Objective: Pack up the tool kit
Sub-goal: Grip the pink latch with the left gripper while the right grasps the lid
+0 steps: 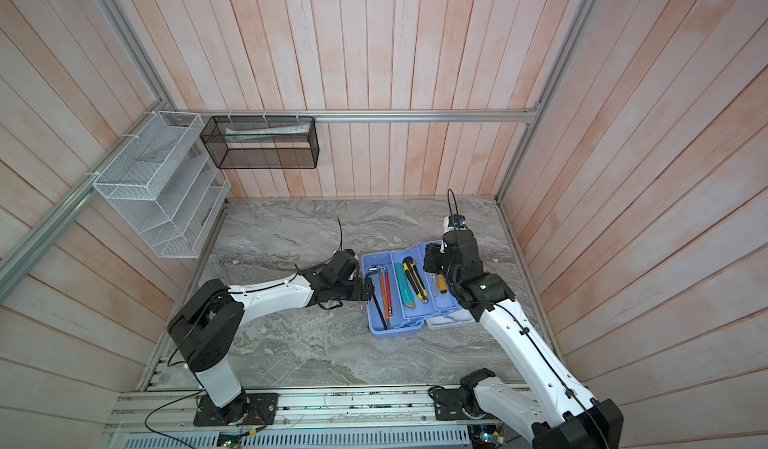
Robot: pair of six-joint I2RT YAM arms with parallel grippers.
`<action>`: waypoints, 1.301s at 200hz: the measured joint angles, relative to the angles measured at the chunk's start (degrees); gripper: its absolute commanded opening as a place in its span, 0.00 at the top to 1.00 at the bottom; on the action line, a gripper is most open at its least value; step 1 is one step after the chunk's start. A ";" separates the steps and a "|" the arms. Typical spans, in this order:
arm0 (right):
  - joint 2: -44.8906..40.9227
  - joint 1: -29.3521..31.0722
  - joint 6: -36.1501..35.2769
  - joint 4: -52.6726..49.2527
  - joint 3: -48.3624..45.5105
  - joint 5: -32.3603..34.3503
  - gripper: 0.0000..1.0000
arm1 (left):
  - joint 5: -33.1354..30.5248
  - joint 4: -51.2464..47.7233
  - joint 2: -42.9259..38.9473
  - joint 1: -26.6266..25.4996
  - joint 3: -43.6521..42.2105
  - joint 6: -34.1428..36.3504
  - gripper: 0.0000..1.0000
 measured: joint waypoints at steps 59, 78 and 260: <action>0.07 -6.49 0.02 1.25 -1.29 -7.72 0.59 | -1.42 1.25 -6.25 4.15 -7.26 -0.13 0.05; 0.63 -8.09 -0.02 1.68 -1.36 -10.05 0.61 | -3.08 0.11 -9.92 6.78 -10.60 0.02 0.05; 18.29 -17.81 2.64 15.30 -20.74 -24.92 1.00 | -2.71 3.45 -18.27 12.87 -19.65 0.92 0.59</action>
